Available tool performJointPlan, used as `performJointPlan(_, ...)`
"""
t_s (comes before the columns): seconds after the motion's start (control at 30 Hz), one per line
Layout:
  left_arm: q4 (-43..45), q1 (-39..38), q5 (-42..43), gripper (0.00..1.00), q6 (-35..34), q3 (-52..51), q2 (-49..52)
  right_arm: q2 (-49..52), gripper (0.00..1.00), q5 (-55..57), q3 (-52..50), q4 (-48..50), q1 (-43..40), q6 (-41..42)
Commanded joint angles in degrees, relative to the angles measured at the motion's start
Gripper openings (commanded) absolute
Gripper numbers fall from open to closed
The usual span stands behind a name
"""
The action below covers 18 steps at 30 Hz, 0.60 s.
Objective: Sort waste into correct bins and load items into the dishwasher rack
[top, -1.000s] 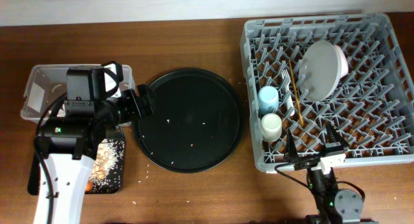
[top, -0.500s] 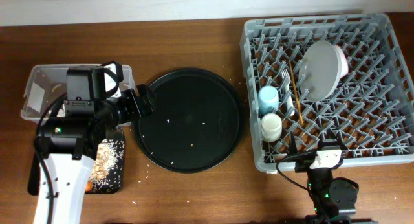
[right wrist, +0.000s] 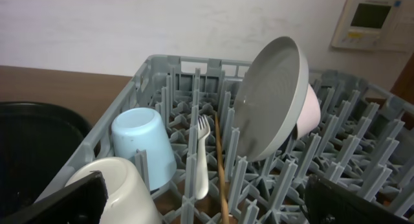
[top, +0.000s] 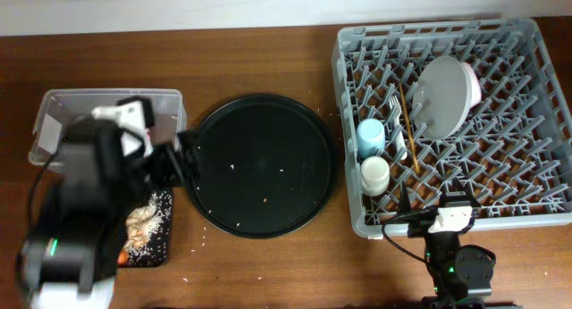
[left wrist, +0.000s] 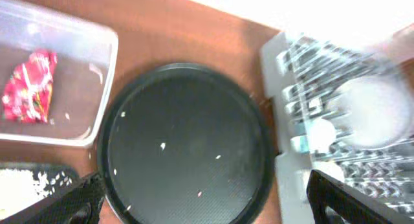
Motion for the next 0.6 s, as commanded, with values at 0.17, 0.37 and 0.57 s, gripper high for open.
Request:
performJointPlan(0.17, -1.51, -0.02, -0.59, 0.99, 0.5, -21.29, -40.28, -0.42, 0.98, 0.92, -0.28, -0.31, 0.17, 0.42)
performJointPlan(0.37, 23.87, 0.0, -4.42, 0.99, 0.52, -49.2, -55.39, -0.42, 0.99, 0.92, -0.28, -0.31, 0.17, 0.42)
performJointPlan(0.57, 53.48, -0.02, -10.82, 0.99, 0.55, -65.55, -57.35, -0.42, 0.98, 0.92, -0.28, -0.31, 0.17, 0.42)
